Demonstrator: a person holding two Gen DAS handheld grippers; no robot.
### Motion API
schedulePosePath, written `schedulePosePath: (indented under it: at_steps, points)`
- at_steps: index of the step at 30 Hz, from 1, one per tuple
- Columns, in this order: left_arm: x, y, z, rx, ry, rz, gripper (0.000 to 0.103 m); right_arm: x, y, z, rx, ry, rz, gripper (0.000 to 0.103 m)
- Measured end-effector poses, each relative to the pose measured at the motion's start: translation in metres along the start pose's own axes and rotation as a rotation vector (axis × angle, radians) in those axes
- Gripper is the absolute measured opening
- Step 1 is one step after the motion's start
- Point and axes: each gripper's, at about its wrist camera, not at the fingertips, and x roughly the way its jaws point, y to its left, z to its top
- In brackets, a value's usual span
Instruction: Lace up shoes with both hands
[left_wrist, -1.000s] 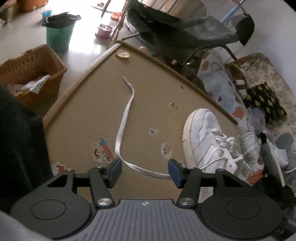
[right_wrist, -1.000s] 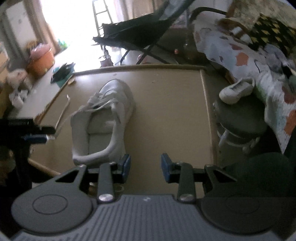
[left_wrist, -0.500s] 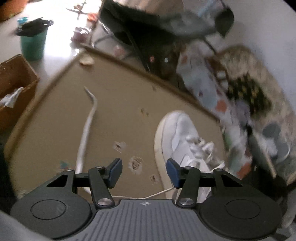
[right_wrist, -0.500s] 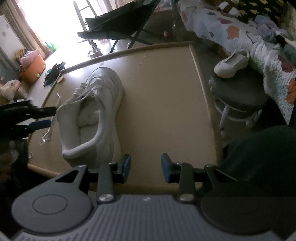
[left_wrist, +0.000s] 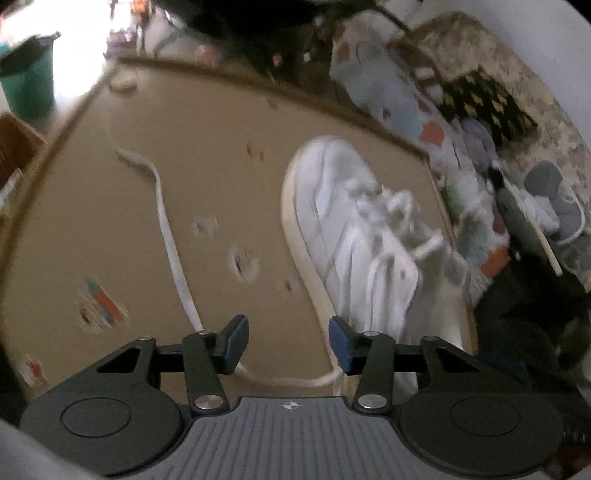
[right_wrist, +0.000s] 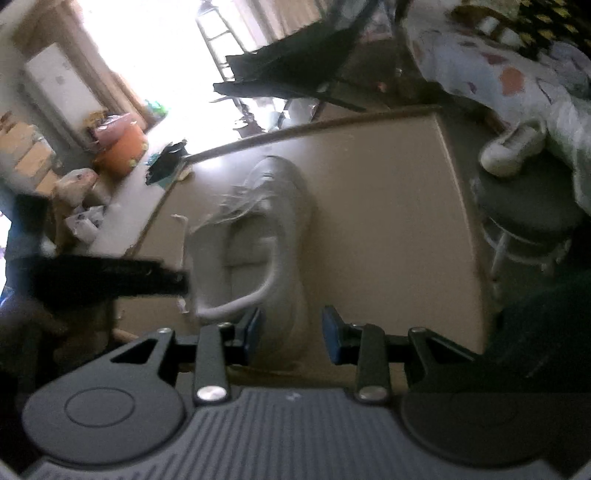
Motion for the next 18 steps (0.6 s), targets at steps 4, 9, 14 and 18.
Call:
schedulePosePath:
  at_steps: [4, 9, 14, 18]
  points:
    - [-0.009, -0.009, 0.033, 0.053, -0.085, 0.013, 0.051, 0.003, 0.008, -0.002, -0.006, 0.044, -0.009, 0.036]
    - [-0.002, -0.044, 0.082, 0.183, -0.137, 0.012, 0.057, 0.003, 0.024, -0.003, -0.050, 0.104, 0.073, 0.036]
    - [0.019, -0.092, 0.119, 0.306, -0.118, -0.001, 0.058, 0.015, 0.039, -0.004, -0.099, 0.153, 0.062, 0.036]
    - [0.045, -0.115, 0.127, 0.373, -0.041, 0.046, 0.058, 0.021, 0.034, 0.000, -0.059, 0.135, 0.015, 0.036]
